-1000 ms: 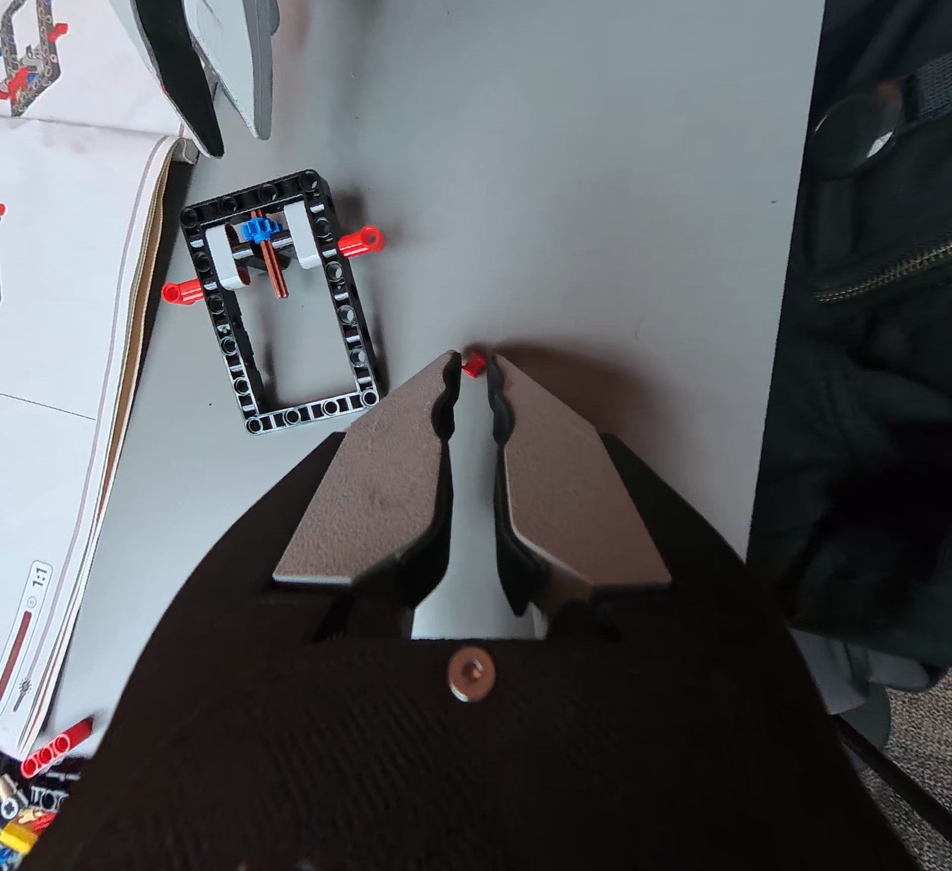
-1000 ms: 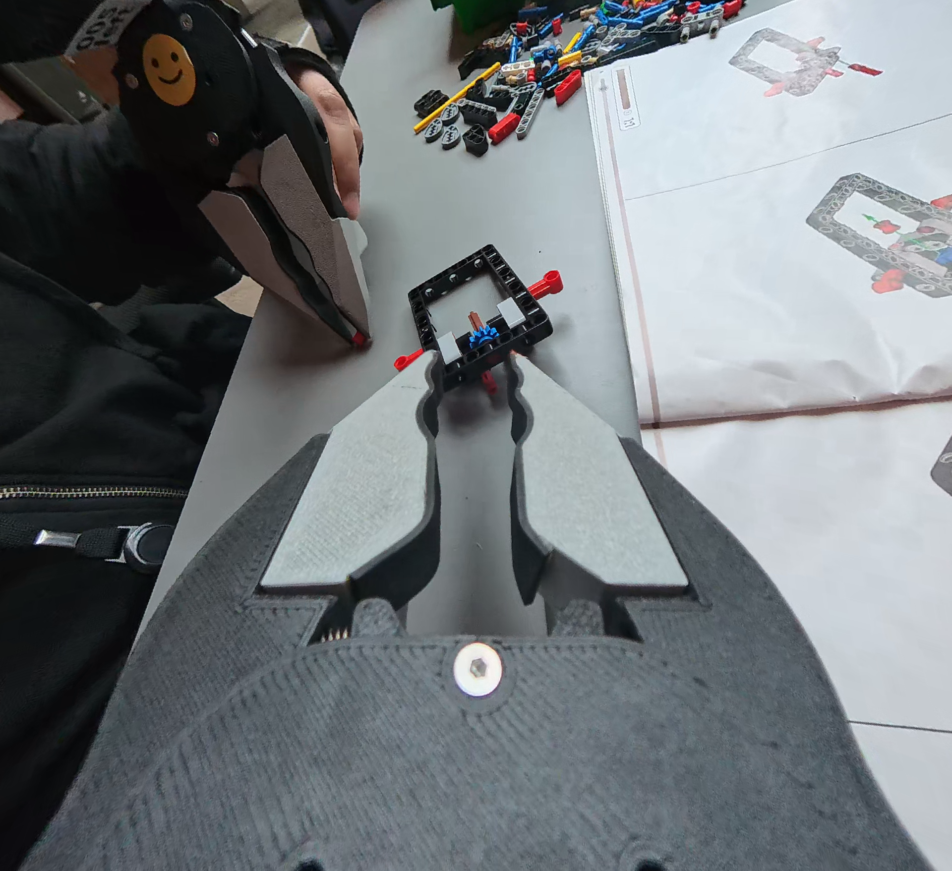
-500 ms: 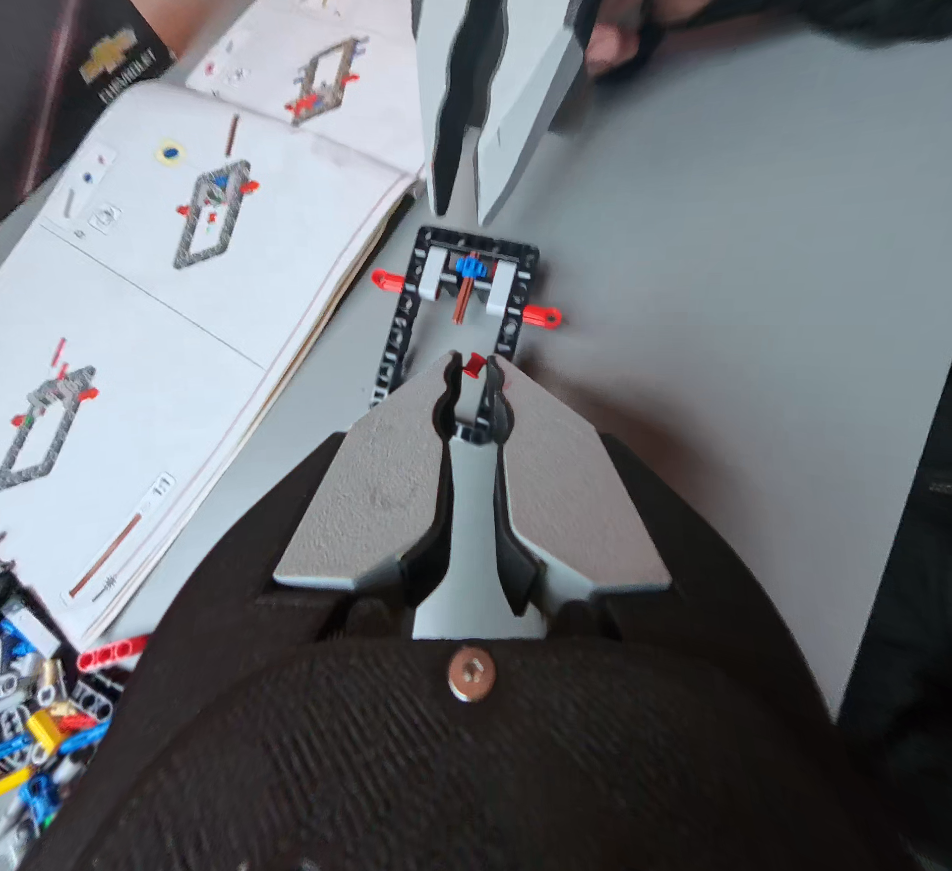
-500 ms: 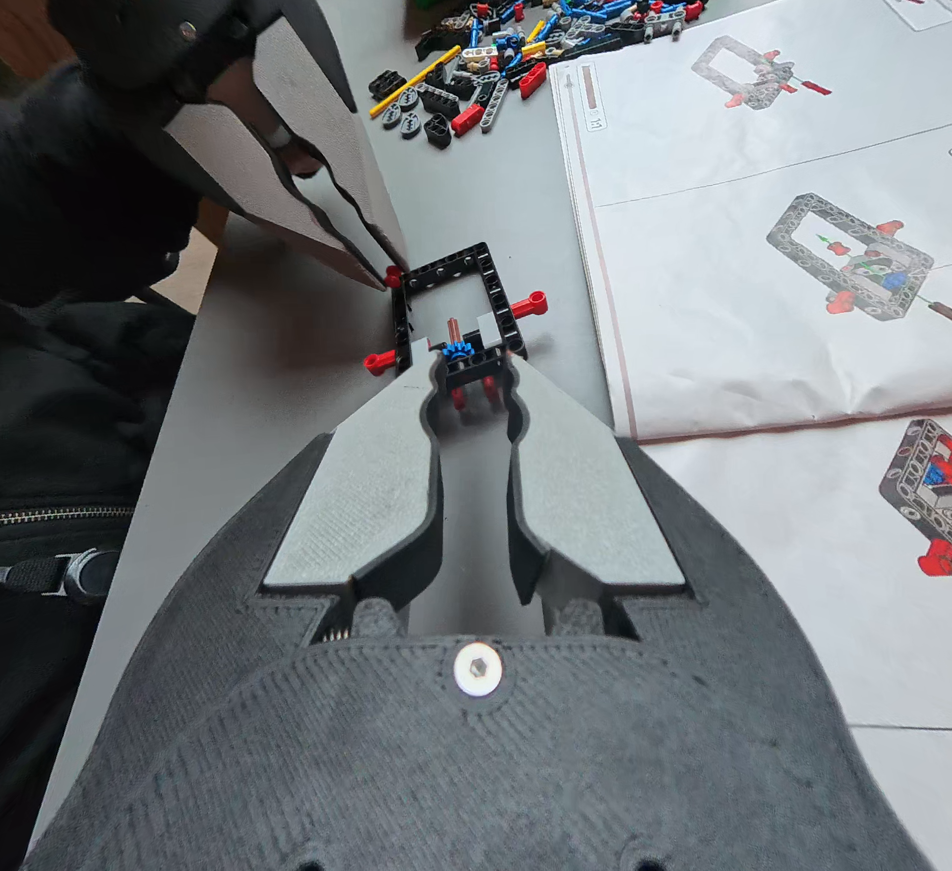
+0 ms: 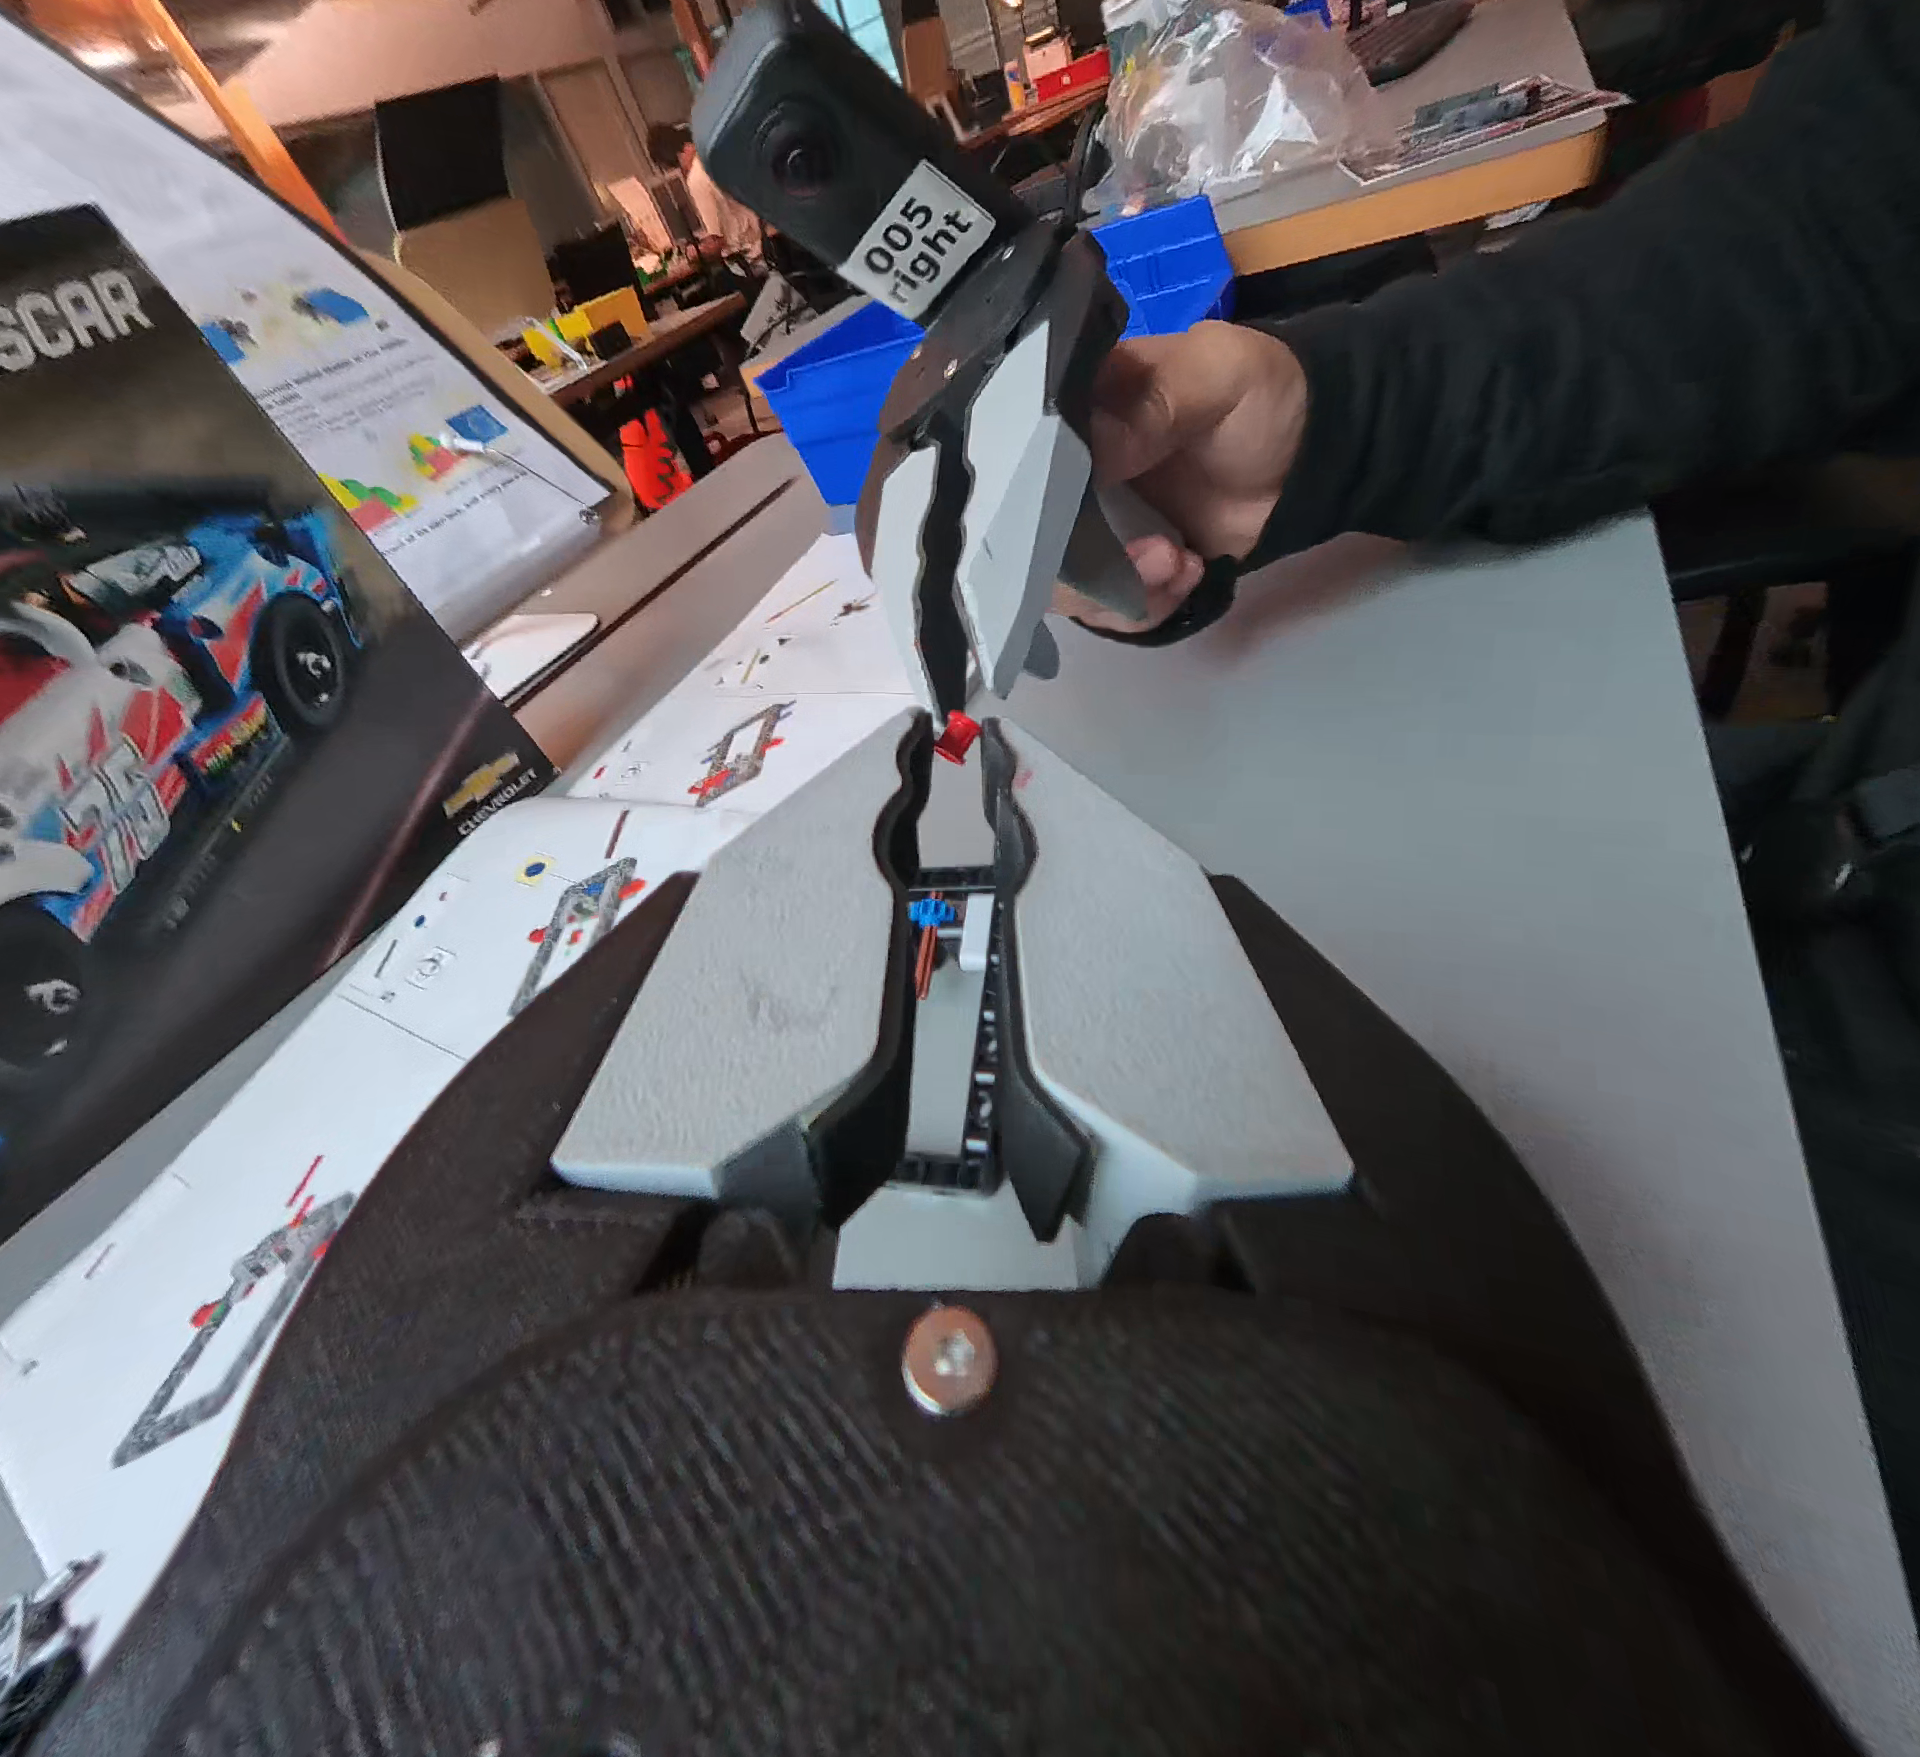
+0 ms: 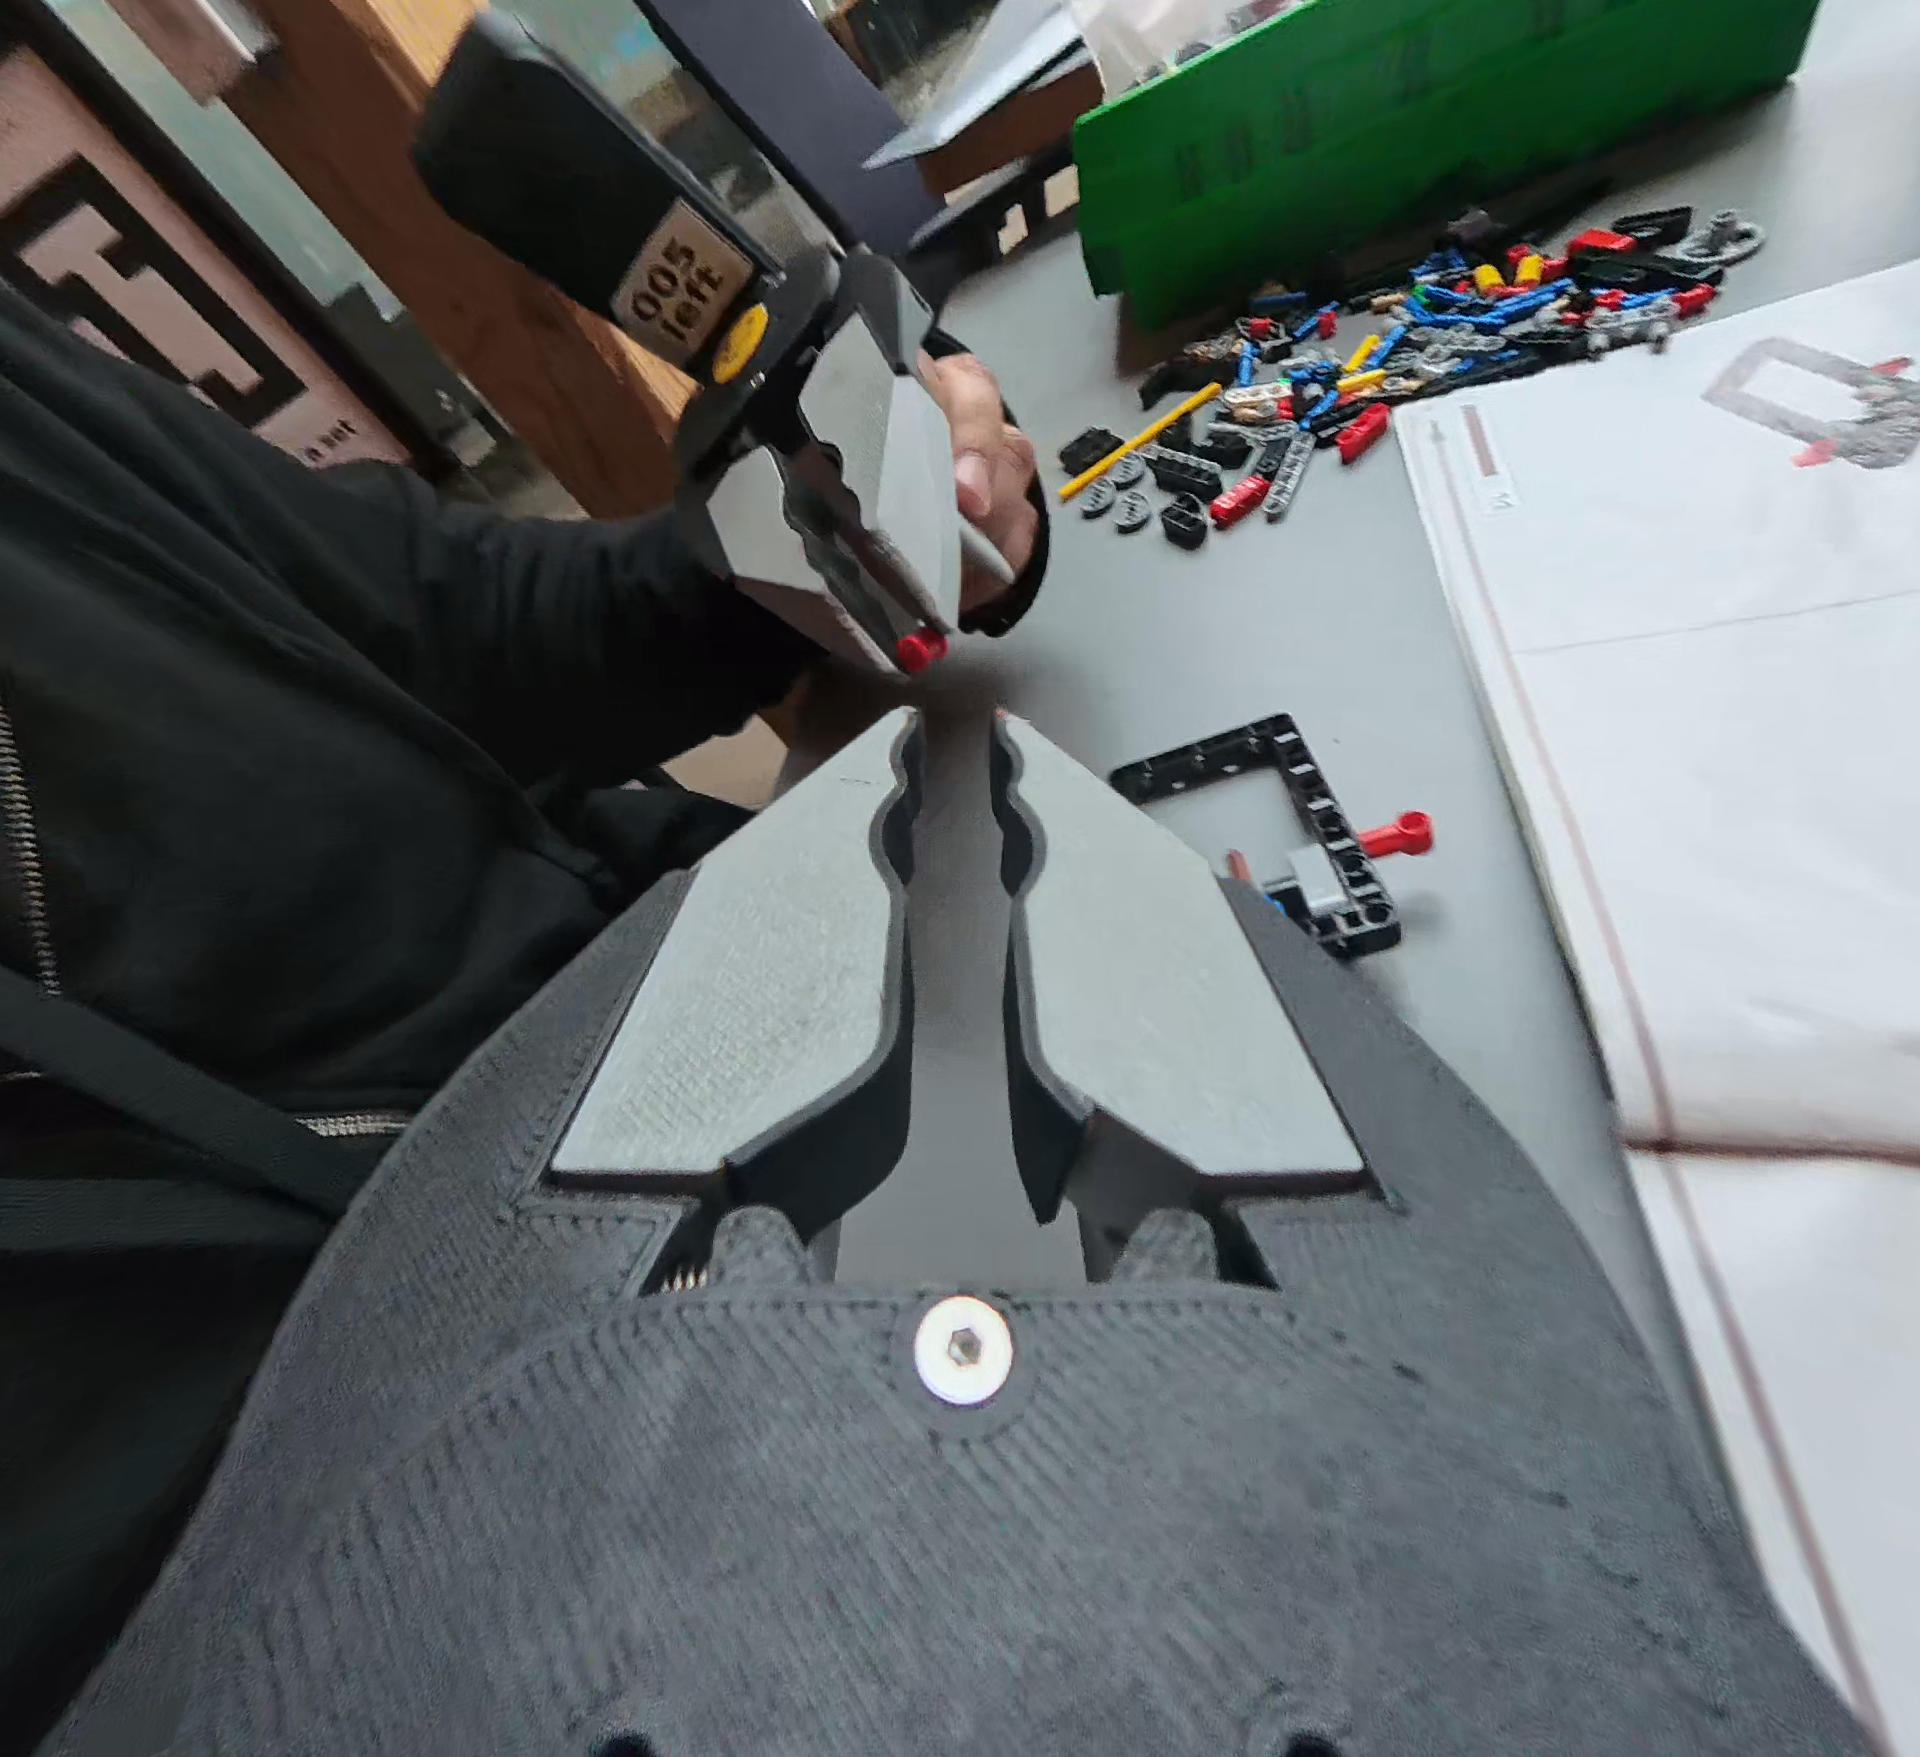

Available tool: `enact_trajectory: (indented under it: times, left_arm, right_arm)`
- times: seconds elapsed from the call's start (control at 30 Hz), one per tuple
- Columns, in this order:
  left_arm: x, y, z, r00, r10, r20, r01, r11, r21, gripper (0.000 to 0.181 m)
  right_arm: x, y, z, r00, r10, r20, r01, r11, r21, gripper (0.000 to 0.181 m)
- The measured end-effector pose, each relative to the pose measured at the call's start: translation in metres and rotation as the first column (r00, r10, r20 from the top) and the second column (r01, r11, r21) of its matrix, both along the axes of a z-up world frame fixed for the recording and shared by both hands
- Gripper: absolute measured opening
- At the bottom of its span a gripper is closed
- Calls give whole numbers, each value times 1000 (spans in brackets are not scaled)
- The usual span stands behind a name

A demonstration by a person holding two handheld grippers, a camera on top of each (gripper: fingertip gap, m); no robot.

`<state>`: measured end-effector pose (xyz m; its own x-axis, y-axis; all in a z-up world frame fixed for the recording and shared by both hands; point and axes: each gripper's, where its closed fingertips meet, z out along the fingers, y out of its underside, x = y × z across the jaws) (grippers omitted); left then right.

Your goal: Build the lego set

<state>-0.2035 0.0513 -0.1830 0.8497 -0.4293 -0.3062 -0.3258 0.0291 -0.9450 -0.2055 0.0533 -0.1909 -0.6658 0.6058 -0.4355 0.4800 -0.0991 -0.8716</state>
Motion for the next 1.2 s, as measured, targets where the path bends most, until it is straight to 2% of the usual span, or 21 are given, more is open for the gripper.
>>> enact_trajectory:
  times: [0.2,0.37,0.5,0.63,0.8,0.93,1.0,1.2]
  left_arm:
    - [3,10,-7,986,102,-128,-104,995,-4,7]
    - [3,15,-12,940,179,-289,-185,983,5,7]
    - [2,17,-16,910,216,-353,-228,974,9,7]
    - [4,17,-21,901,206,-382,-228,974,-12,7]
    - [8,12,-33,903,121,-411,-175,980,-96,14]
    - [6,7,-41,857,73,-509,-160,979,-128,0]
    - [7,7,-42,840,73,-538,-161,980,-118,0]
    - [1,10,-44,859,122,-497,-209,970,-124,8]
  right_arm:
    - [-1,-6,0,998,3,57,1,997,-77,9]
    - [-1,-3,-3,995,17,102,-4,992,-127,9]
    - [-2,0,-7,990,17,142,6,987,-160,6]
    - [-1,1,-14,985,34,171,-5,986,-168,3]
    - [3,0,-21,977,66,203,-38,990,-136,2]
    - [7,-3,-22,965,111,237,-71,983,-170,2]
    - [7,-3,-22,961,120,251,-73,979,-189,2]
    - [8,-1,-26,954,122,274,-69,978,-195,2]
